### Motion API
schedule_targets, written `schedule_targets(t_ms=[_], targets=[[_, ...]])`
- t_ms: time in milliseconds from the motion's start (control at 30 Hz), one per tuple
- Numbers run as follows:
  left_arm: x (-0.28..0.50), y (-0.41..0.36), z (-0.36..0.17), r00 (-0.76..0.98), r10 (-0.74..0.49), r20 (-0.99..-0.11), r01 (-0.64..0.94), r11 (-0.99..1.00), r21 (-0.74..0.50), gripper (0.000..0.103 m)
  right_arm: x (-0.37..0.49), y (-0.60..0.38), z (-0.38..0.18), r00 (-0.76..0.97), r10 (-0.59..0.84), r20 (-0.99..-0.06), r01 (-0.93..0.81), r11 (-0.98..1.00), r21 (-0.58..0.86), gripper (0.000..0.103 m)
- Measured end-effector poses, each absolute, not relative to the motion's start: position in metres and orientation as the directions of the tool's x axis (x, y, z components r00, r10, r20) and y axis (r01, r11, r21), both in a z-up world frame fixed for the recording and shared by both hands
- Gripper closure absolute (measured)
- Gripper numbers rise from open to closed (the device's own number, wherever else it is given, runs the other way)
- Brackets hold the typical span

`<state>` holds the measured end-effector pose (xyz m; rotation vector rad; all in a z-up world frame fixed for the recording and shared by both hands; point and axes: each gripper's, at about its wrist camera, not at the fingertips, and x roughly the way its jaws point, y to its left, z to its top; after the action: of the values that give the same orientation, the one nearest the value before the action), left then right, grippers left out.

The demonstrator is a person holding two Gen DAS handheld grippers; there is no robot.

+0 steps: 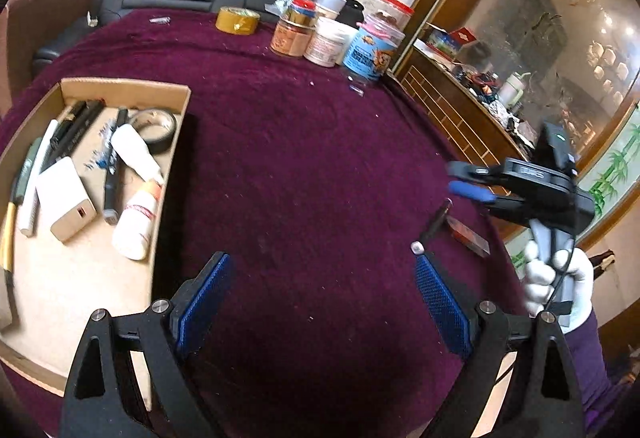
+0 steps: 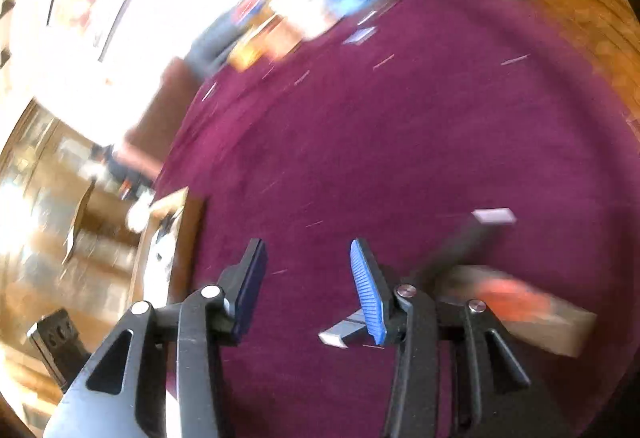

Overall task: Organize rigid objects
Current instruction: 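Open both grippers in the box and move back to the table, then grasp the black marker with the left gripper while the right grasps the clear red package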

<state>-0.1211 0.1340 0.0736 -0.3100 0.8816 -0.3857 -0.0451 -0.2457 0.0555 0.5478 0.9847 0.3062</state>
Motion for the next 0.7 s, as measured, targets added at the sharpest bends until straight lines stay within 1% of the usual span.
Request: schedule_targets(t_ms=[33,133,267,333,433,467,500,600,633,667,700], targets=[[-0.121,0.132,0.072,0.57,-0.457,-0.683,0.201,0.884,-0.423,0.014,-0.058,-0.268,0.057,0.551,0.434,-0.713,0.046,0.837,0.545,0.061],[-0.119,0.122,0.067,0.551,-0.482,-0.682,0.221,0.872,-0.438,0.014,-0.086,-0.301,0.05,0.554,0.347,-0.757,0.133,0.86,0.492,0.061],[-0.121,0.107,0.062,0.524,-0.502,-0.688,0.252,0.863,-0.438,0.014,-0.112,-0.311,0.035,0.536,0.312,-0.785,0.158,0.876,0.456,0.061],[-0.121,0.099,0.06,0.512,-0.499,-0.699,0.264,0.866,-0.424,0.014,-0.113,-0.306,0.034,0.541,0.278,-0.794,0.12,0.909,0.4,0.061],[-0.119,0.091,0.061,0.505,-0.493,-0.708,0.28,0.87,-0.406,0.014,-0.093,-0.28,0.037,0.545,0.215,-0.811,-0.015,0.969,0.247,0.061],[-0.12,0.086,0.062,0.505,-0.489,-0.711,0.288,0.872,-0.395,0.014,-0.086,-0.27,0.035,0.537,0.208,-0.818,-0.069,0.977,0.203,0.06],[-0.12,0.084,0.063,0.505,-0.487,-0.713,0.294,0.873,-0.389,0.014,-0.08,-0.261,0.03,0.521,0.199,-0.83,-0.119,0.98,0.16,0.056],[-0.123,0.073,0.066,0.504,-0.468,-0.726,0.311,0.882,-0.353,0.014,-0.061,-0.24,0.015,0.483,0.181,-0.857,-0.222,0.972,0.081,0.054],[-0.122,0.07,0.067,0.501,-0.463,-0.731,0.319,0.884,-0.341,0.014,-0.06,-0.236,0.015,0.511,0.157,-0.845,-0.237,0.971,0.037,0.055],[-0.121,0.065,0.069,0.497,-0.455,-0.739,0.33,0.887,-0.324,0.014,-0.056,-0.235,0.014,0.5,0.161,-0.851,-0.244,0.969,0.04,0.055],[-0.12,0.058,0.071,0.499,-0.444,-0.744,0.343,0.89,-0.3,0.014,-0.051,-0.237,0.011,0.476,0.174,-0.862,-0.237,0.969,0.065,0.061]])
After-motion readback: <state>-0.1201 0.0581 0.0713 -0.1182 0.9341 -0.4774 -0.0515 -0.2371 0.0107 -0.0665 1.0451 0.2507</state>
